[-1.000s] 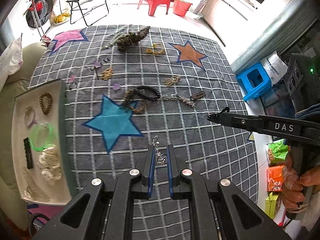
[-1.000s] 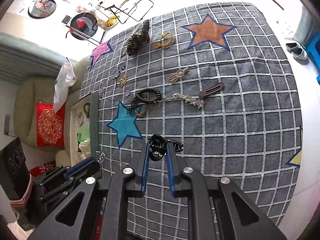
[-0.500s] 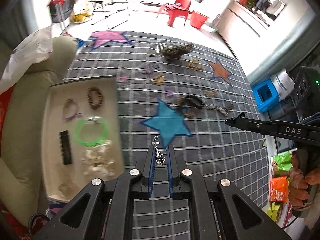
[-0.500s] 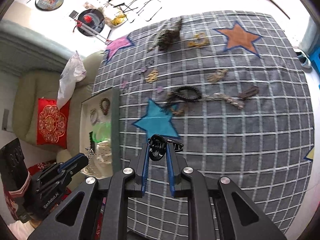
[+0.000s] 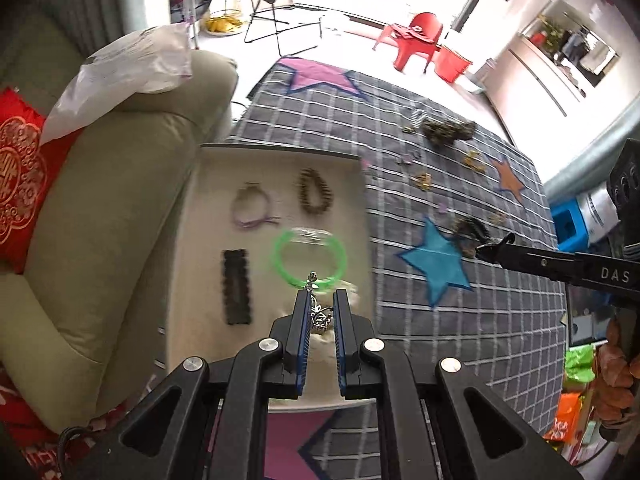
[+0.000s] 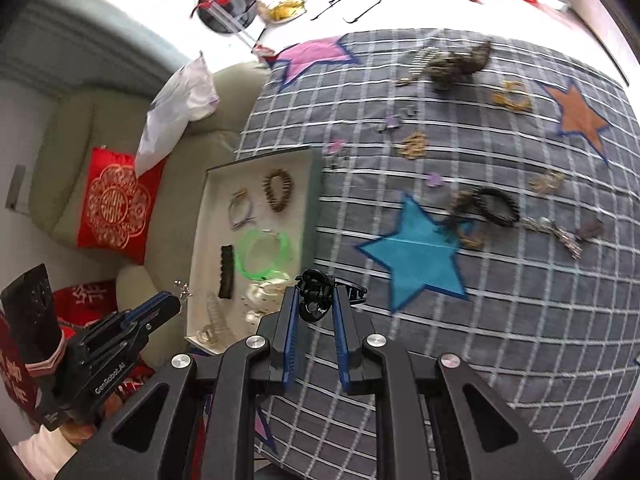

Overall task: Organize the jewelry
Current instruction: 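Carry the silver charm and black claw clip over the cream tray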

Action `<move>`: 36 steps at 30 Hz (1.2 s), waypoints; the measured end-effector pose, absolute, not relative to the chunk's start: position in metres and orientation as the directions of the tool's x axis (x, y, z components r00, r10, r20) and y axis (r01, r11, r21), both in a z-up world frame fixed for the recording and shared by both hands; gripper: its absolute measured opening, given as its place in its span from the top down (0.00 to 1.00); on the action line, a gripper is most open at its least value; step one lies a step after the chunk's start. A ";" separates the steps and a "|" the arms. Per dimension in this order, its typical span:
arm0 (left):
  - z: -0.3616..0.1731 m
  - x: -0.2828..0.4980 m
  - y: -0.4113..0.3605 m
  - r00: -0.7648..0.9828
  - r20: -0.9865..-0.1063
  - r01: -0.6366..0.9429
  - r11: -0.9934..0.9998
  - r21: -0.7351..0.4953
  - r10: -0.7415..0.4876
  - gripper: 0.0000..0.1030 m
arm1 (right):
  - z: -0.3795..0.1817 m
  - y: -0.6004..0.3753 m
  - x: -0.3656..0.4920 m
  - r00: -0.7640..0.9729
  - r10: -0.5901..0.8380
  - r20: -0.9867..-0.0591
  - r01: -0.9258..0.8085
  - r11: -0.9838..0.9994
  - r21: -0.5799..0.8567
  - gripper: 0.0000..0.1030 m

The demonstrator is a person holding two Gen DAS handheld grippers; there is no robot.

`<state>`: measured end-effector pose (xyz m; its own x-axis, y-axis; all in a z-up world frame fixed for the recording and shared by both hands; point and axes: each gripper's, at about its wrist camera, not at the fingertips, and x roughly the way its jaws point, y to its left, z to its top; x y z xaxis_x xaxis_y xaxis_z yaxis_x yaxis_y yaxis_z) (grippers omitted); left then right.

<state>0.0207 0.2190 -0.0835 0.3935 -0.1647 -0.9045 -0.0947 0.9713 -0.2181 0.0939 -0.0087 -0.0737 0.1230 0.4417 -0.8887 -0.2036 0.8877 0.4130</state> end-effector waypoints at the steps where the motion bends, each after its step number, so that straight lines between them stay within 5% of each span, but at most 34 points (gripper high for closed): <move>1: -0.085 0.022 0.223 0.394 -0.905 -0.099 0.971 -0.216 -0.161 0.88 | -0.075 -0.003 0.095 0.118 0.443 -0.889 -0.211 0.886 0.414 0.82; 36: -0.205 0.117 0.272 0.284 -0.957 -0.185 0.977 -0.110 -0.054 0.88 | -0.195 0.117 0.187 -0.004 0.341 -0.940 -0.252 0.909 0.331 0.82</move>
<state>0.1170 0.2720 -0.2045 0.2842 -0.0538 -0.9573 -0.1852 0.9765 -0.1098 0.1872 0.1168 -0.1955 -0.0040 0.3406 -0.9402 -0.2524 0.9094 0.3305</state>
